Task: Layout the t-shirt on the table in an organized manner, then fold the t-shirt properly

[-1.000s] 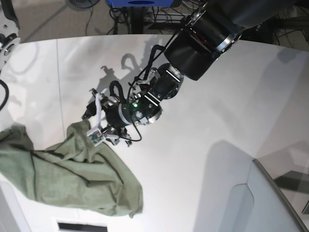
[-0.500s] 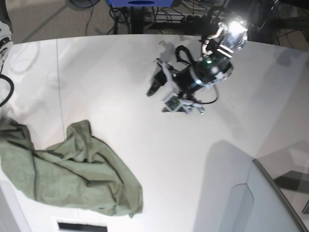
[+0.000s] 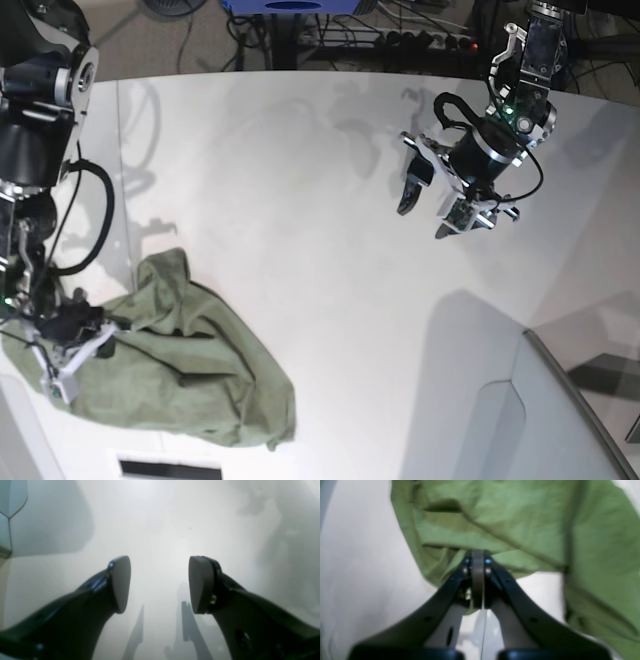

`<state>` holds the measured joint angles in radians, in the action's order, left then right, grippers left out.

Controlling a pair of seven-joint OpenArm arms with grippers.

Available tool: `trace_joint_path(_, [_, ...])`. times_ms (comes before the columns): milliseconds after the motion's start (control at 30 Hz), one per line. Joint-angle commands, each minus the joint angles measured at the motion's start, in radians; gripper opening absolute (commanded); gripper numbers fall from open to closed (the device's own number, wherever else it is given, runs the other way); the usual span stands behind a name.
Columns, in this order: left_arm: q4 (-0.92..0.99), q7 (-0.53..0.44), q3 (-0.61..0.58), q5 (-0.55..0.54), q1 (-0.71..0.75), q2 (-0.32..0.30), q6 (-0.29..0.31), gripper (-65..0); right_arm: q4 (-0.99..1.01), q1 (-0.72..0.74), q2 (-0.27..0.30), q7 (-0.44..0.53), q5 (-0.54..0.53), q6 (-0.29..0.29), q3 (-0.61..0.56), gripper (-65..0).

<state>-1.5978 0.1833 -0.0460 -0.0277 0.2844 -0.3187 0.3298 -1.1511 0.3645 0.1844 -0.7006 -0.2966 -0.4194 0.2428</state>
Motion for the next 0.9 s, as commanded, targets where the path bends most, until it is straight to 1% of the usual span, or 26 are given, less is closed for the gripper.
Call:
trace_joint_path(0, [-0.02, -0.023, 0.005, -0.008, 0.002, -0.007, -0.001, -30.6, 0.03, 0.052, 0.013, 0.022, -0.006, 0.003, -0.004, -61.7])
trace_joint_path(100, [-0.02, -0.023, 0.005, -0.008, 0.003, -0.006, -0.001, -30.6, 0.182, 0.104, 0.008, 0.026, -0.008, 0.0, -0.013, -65.0])
trace_joint_path(167, [-0.017, -0.023, 0.005, -0.008, 0.005, -0.006, -0.001, -30.6, 0.277, 0.14, -0.012, 0.057, -0.008, -0.002, -0.013, -65.0])
trace_joint_path(267, [-0.019, -0.023, 0.005, -0.008, 0.005, -0.006, -0.001, -30.6, 0.392, 0.169, -0.026, 0.104, -0.006, -0.003, -0.013, -65.0])
trace_joint_path(300, [-0.02, -0.023, 0.005, -0.008, 0.005, -0.006, -0.001, -30.6, 0.423, 0.172, -0.039, 0.115, -0.006, -0.003, -0.015, -65.0])
trace_joint_path(367, [-0.02, -0.023, 0.005, -0.008, 0.003, -0.006, -0.001, -30.6, 0.454, 0.176, -0.058, 0.121, -0.005, -0.003, -0.015, -65.0])
trace_joint_path(500, [-0.02, -0.024, 0.005, -0.008, 0.003, -0.006, -0.001, -30.6, 0.521, 0.173, -0.076, 0.134, -0.003, -0.003, -0.015, -65.0])
trace_joint_path(633, [-0.02, -0.024, 0.005, -0.008, 0.003, -0.006, -0.001, -30.6, 0.567, 0.147, -0.085, 0.126, -0.003, -0.003, -0.02, -65.0])
trace_joint_path(767, [-0.02, -0.024, 0.005, -0.004, 0.002, -0.007, -0.001, -30.6, 0.567, 0.112, -0.125, 0.126, -0.01, -0.003, -0.159, -65.0])
trace_joint_path(867, [-0.02, -0.024, 0.007, -0.001, -0.003, -0.007, -0.001, -30.6, 0.567, 0.098, -0.182, 0.126, -0.011, -0.003, -0.237, -65.0])
